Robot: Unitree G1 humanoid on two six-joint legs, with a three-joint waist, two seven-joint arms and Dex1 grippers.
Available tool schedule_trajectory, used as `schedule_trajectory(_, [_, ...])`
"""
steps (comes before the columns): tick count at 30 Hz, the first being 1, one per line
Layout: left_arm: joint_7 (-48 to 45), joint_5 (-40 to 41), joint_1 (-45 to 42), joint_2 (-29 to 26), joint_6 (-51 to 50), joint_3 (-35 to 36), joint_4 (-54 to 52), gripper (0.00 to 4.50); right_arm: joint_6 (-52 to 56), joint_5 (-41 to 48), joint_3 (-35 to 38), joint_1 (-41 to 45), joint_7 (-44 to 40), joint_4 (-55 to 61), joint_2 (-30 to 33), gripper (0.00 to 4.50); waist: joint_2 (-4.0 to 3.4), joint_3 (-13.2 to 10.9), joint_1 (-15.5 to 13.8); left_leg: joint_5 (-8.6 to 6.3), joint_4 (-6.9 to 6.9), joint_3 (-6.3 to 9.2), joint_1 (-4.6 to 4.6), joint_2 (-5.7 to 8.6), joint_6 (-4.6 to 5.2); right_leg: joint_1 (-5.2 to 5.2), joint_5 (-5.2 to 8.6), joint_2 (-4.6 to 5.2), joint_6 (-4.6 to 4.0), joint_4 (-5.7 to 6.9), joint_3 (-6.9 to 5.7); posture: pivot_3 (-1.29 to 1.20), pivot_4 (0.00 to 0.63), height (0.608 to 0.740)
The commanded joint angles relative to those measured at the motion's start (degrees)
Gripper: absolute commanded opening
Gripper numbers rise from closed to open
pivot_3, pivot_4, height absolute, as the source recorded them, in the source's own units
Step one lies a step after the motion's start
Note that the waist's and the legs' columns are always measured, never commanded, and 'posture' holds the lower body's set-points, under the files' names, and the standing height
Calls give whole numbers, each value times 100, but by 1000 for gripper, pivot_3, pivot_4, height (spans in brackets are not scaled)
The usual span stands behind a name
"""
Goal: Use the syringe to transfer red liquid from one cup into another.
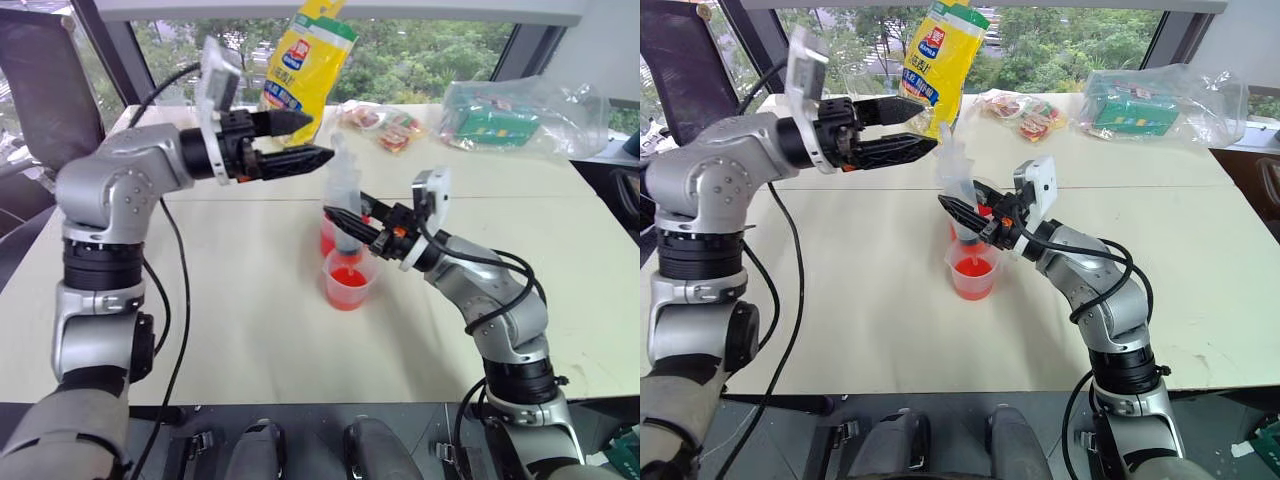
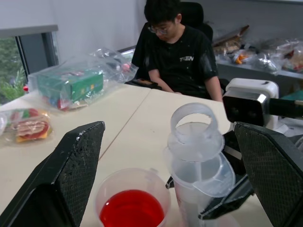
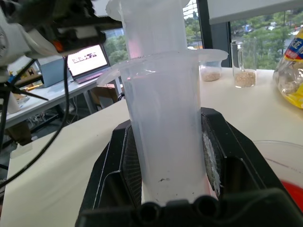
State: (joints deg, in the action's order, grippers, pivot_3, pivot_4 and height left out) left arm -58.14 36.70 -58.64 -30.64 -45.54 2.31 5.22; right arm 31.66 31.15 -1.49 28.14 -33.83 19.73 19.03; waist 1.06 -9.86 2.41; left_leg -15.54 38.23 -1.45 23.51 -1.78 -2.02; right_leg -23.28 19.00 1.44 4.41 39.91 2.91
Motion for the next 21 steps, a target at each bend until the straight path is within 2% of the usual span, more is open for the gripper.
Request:
schedule_trajectory(1, [-37,-122,-209,63,261,-49,86,4481,-57,91,76,69,37,295,-15,1361,0,0,3,0,0,0,0,0,0,0,0,0,0,0,0,0,150,740])
schedule_trajectory(10, [-201,47,-210,173,213,-18,147,4481,-11,89,84,66,84,336,19,1361,0,0,-2,0,0,0,0,0,0,0,0,0,0,-1,0,0,150,740])
schedule_trajectory(13, [-209,106,-196,286,164,-35,72,3687,-4,78,66,52,79,334,28,1361,0,0,-4,0,0,0,0,0,0,0,0,0,0,-1,0,0,150,740])
schedule_trajectory(19, [-161,150,-184,441,134,-99,45,902,16,76,43,36,73,346,40,1361,0,0,7,0,0,0,0,0,0,1,0,0,0,-2,0,0,150,740])
schedule_trajectory(21, [-175,137,-165,452,124,-137,39,809,29,83,44,37,75,352,41,1361,0,0,7,0,0,1,0,-1,0,1,0,-1,0,-2,0,0,150,740])
